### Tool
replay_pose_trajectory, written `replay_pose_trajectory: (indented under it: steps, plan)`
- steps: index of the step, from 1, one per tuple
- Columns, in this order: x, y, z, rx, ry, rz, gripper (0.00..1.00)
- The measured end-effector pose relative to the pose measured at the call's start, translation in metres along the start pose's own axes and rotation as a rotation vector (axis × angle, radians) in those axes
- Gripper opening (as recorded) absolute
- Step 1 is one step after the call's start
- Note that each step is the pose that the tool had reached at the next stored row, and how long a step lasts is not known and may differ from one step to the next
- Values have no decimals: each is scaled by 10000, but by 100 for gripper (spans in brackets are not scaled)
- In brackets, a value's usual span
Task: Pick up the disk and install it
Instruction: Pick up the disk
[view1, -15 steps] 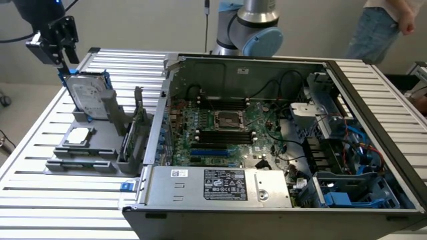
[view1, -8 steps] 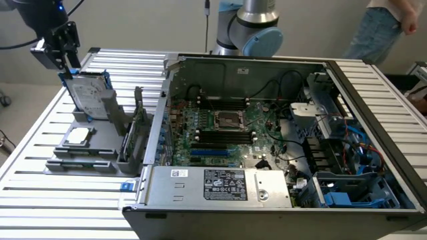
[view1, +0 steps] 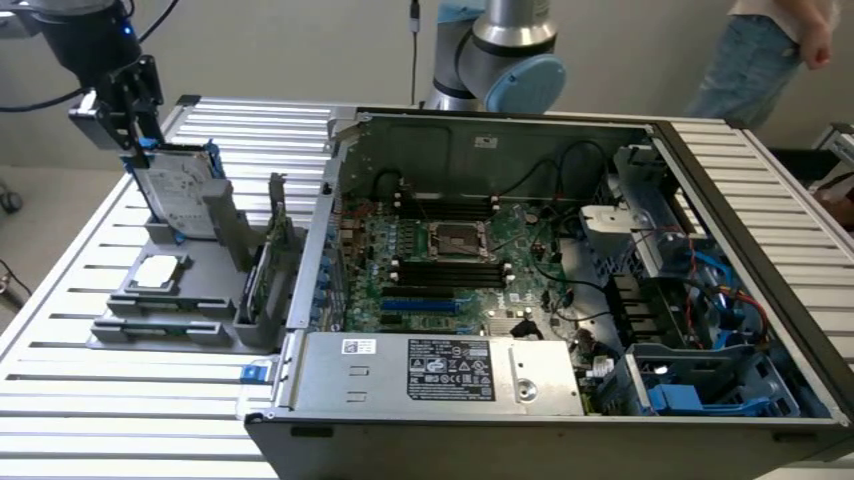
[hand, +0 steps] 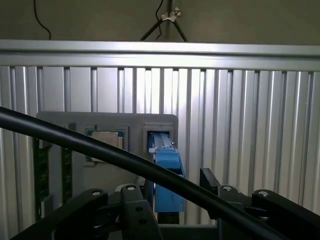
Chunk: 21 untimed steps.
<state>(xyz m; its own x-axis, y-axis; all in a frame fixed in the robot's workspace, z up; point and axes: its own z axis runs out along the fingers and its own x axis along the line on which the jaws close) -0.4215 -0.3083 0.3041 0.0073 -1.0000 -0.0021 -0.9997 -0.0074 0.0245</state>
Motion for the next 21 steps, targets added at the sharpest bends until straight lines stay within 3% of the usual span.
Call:
replay_pose_trajectory:
  steps: [13, 21]
  plan:
    - [0, 15, 237, 0, 63, -32, 54]
    - [0, 14, 256, 0, 88, -36, 54]
